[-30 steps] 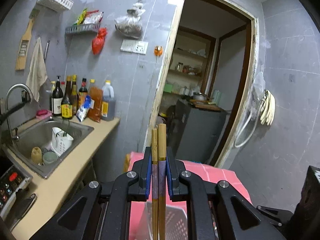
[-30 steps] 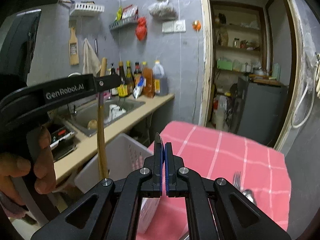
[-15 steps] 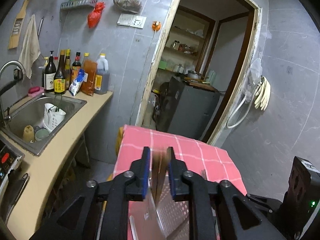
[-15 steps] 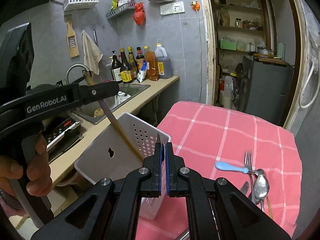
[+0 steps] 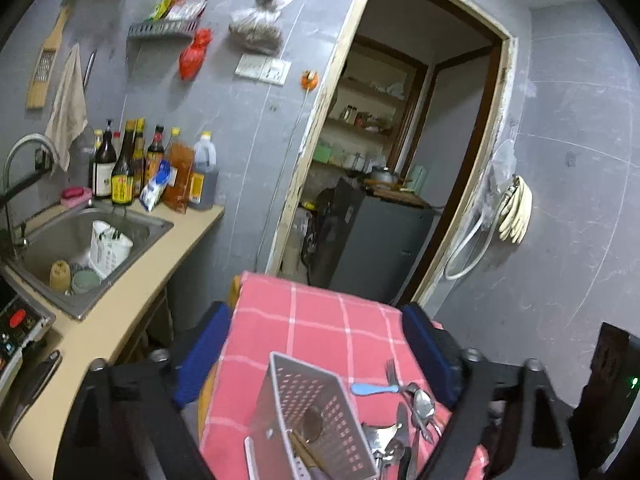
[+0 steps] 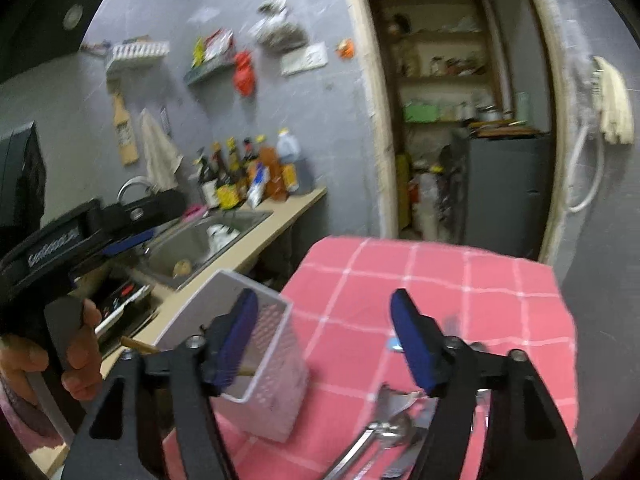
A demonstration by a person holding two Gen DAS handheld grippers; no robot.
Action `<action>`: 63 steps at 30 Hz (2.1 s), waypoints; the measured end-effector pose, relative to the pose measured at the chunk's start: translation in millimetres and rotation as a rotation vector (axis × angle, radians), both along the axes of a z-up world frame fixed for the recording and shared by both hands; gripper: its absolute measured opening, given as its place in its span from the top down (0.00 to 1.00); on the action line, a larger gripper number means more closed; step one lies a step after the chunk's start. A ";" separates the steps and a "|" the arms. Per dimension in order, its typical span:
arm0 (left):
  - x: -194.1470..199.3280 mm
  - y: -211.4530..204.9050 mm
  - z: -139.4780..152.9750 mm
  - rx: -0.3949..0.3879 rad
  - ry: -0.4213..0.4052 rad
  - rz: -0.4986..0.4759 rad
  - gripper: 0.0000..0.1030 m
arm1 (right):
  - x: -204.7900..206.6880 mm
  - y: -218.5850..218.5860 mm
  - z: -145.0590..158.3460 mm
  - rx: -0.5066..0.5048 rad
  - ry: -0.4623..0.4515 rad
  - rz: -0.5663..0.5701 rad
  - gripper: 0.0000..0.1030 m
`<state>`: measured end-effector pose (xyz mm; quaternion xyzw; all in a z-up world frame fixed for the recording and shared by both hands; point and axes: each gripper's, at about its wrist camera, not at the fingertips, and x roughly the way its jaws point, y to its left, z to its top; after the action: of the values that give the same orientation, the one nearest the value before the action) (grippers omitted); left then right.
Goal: Organize utensils
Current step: 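Reach the left tool back to the pile and grasp the metal peeler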
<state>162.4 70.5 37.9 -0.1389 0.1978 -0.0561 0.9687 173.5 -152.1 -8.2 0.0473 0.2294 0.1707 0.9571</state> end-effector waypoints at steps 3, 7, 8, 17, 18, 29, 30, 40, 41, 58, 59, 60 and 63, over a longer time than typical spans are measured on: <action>-6.0 -15.8 6.1 0.023 -0.029 -0.015 0.03 | -9.0 -31.1 7.2 0.014 -0.028 -0.078 0.20; -13.2 -49.4 11.2 0.081 -0.060 -0.052 0.00 | -15.7 -72.6 15.4 0.016 -0.052 -0.164 0.12; -14.5 -56.9 11.4 0.094 -0.062 -0.061 0.00 | -16.2 -80.7 16.6 0.013 -0.054 -0.177 0.12; -13.5 -133.3 3.2 0.172 -0.034 -0.170 0.00 | -17.3 -155.8 13.4 -0.012 -0.030 -0.290 0.11; -11.8 -139.4 0.6 0.176 -0.023 -0.177 0.00 | -14.3 -163.9 9.5 -0.014 -0.014 -0.295 0.11; 34.6 -191.0 -58.4 0.212 0.232 -0.203 0.00 | 29.6 -215.1 -63.7 0.013 0.177 -0.218 0.11; 40.4 -192.2 -66.6 0.211 0.265 -0.196 0.00 | 36.8 -216.1 -72.3 0.017 0.197 -0.202 0.11; 59.8 -189.6 -128.1 0.202 0.478 -0.155 0.21 | 84.4 -193.5 -136.7 0.024 0.332 -0.048 0.29; 62.1 -189.8 -131.9 0.206 0.490 -0.152 0.23 | 87.7 -189.9 -140.7 0.021 0.341 -0.034 0.31; 88.4 -194.3 -172.9 0.276 0.657 -0.148 0.66 | 150.6 -146.3 -189.5 -0.014 0.452 0.163 0.67; 89.3 -193.8 -172.4 0.272 0.657 -0.149 0.67 | 152.5 -146.8 -190.3 -0.014 0.454 0.168 0.67; 90.1 -192.9 -172.2 0.267 0.659 -0.150 0.68 | 154.4 -145.9 -191.3 -0.014 0.456 0.172 0.69; 91.1 -190.8 -169.1 0.266 0.653 -0.150 0.74 | 159.6 -141.4 -192.5 -0.011 0.463 0.184 0.81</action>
<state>253.5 -120.4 -131.1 -0.0073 0.5119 -0.0533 0.8574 333.1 -293.6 -200.6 0.0588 0.4467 0.2407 0.8597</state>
